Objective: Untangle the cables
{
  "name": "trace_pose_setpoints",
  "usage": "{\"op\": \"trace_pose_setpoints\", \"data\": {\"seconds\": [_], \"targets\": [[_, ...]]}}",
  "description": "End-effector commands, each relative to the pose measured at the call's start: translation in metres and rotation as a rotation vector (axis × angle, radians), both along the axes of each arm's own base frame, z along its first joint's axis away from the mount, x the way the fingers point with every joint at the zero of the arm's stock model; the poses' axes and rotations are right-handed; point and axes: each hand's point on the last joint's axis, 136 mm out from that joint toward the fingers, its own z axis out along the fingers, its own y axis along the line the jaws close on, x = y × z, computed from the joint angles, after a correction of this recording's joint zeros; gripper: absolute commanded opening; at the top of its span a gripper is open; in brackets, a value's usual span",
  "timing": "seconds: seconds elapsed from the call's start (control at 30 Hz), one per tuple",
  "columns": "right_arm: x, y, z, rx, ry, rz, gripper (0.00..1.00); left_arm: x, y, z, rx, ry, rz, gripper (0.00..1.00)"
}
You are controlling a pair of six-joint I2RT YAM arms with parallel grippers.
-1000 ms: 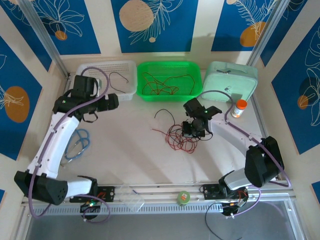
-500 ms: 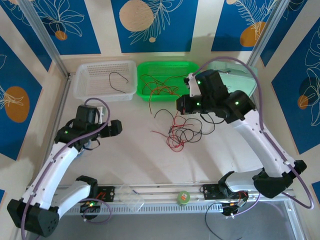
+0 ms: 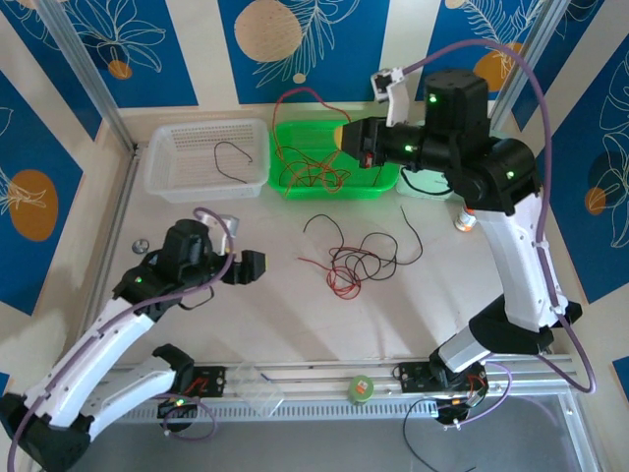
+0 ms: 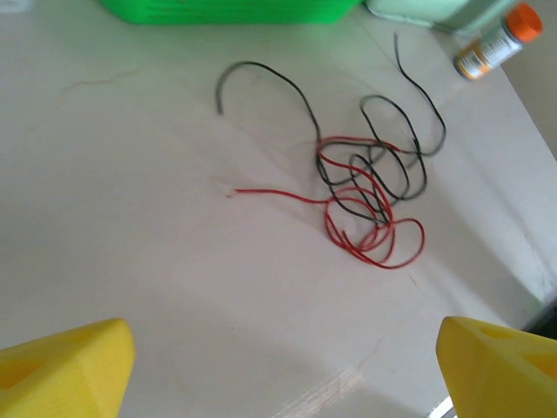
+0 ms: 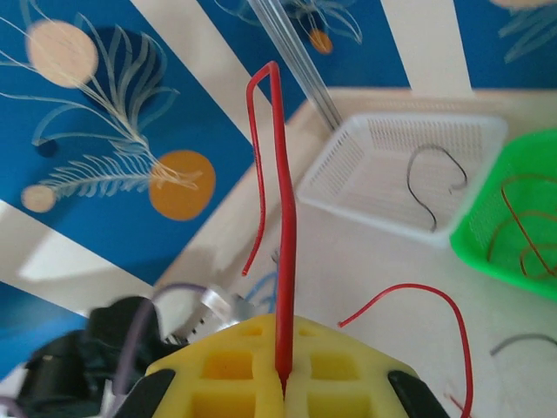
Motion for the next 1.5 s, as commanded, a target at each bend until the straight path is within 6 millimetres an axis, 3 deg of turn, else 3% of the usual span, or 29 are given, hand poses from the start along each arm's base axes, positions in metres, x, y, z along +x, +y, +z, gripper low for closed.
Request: {"op": "trace_pose_setpoints", "data": {"seconds": [0.0,0.1,0.2,0.33,0.47,0.67,0.9,1.13,1.27,1.37,1.4,1.47], "targets": [[-0.002,-0.003,0.033,0.081,-0.087,0.003,0.00,0.007,-0.029,0.003,-0.033,-0.057,-0.059,0.89],[0.019,-0.009,0.045,0.098,-0.154,-0.065,0.00,0.010,-0.047,-0.004,-0.026,-0.058,-0.082,0.89],[0.054,-0.017,0.046,0.090,-0.186,-0.147,0.00,0.010,-0.058,-0.009,0.001,-0.063,-0.095,0.90],[0.111,-0.022,0.033,0.043,-0.208,-0.226,0.00,0.006,-0.066,-0.012,0.024,-0.074,-0.106,0.92],[0.168,-0.024,0.007,-0.010,-0.205,-0.278,0.00,0.002,-0.068,-0.016,0.040,-0.070,-0.107,0.92],[0.252,-0.023,-0.061,-0.119,-0.173,-0.335,0.00,-0.003,-0.072,-0.016,0.044,-0.065,-0.109,0.92],[0.322,-0.011,-0.181,-0.343,-0.133,-0.311,0.00,-0.007,-0.074,-0.013,0.059,-0.062,-0.105,0.92],[0.348,-0.007,-0.303,-0.544,-0.026,-0.248,0.00,-0.010,-0.078,-0.006,0.072,-0.062,-0.111,0.92],[0.348,-0.013,-0.347,-0.598,0.043,-0.246,0.00,-0.010,-0.081,-0.003,0.077,-0.060,-0.110,0.92],[0.344,-0.019,-0.370,-0.621,0.099,-0.249,0.00,-0.010,-0.084,-0.001,0.083,-0.049,-0.108,0.92],[0.342,-0.022,-0.374,-0.626,0.119,-0.255,0.05,-0.010,-0.085,0.000,0.085,-0.042,-0.106,0.93],[0.339,-0.026,-0.377,-0.623,0.154,-0.261,0.35,-0.010,-0.088,0.001,0.093,-0.016,-0.100,0.93]]}}
